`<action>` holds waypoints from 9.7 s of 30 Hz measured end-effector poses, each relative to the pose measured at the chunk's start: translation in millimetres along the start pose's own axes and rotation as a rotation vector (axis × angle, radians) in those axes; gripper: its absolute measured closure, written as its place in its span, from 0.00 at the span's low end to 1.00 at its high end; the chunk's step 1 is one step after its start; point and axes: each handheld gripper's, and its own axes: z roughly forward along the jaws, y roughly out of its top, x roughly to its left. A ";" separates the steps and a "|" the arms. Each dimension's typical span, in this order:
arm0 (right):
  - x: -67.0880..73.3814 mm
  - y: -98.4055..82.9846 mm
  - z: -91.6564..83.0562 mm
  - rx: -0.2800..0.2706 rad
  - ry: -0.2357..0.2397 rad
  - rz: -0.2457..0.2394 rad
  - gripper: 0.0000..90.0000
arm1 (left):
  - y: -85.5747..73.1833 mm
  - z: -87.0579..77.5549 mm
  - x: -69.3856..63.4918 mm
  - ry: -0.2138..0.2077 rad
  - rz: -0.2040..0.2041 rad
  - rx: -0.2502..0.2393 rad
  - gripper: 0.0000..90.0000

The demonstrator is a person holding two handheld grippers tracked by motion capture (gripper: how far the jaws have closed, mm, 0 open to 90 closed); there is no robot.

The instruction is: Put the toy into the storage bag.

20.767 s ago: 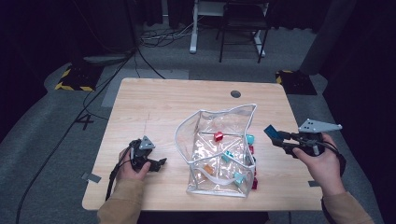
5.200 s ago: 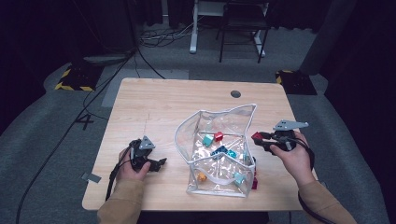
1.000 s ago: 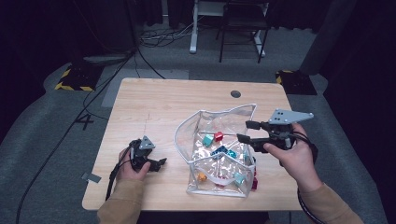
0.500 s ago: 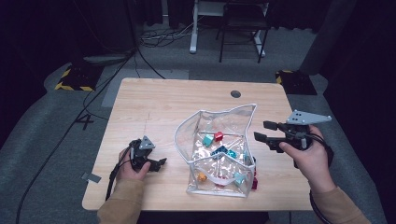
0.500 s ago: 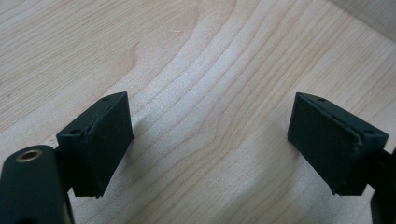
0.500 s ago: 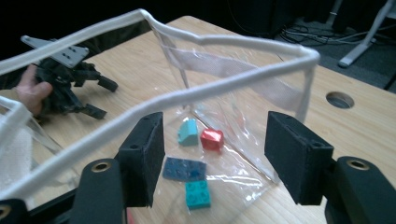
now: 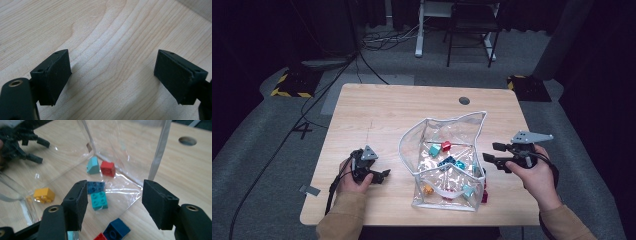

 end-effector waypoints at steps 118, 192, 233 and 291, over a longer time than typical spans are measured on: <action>18.4 33.7 -39.3 -0.154 -0.001 -0.075 0.53 | 0.0 0.0 0.0 0.001 0.000 0.000 0.16; 92.1 86.0 43.3 -0.041 0.237 -0.191 0.44 | 0.0 0.0 0.1 0.001 0.002 0.000 0.16; 22.1 29.8 -46.6 -0.089 0.018 -0.070 0.43 | 0.0 0.0 0.0 -0.001 0.000 0.001 0.16; -6.1 -78.9 35.3 0.174 -0.024 -0.025 0.66 | 0.0 0.0 0.0 0.000 0.000 0.000 0.16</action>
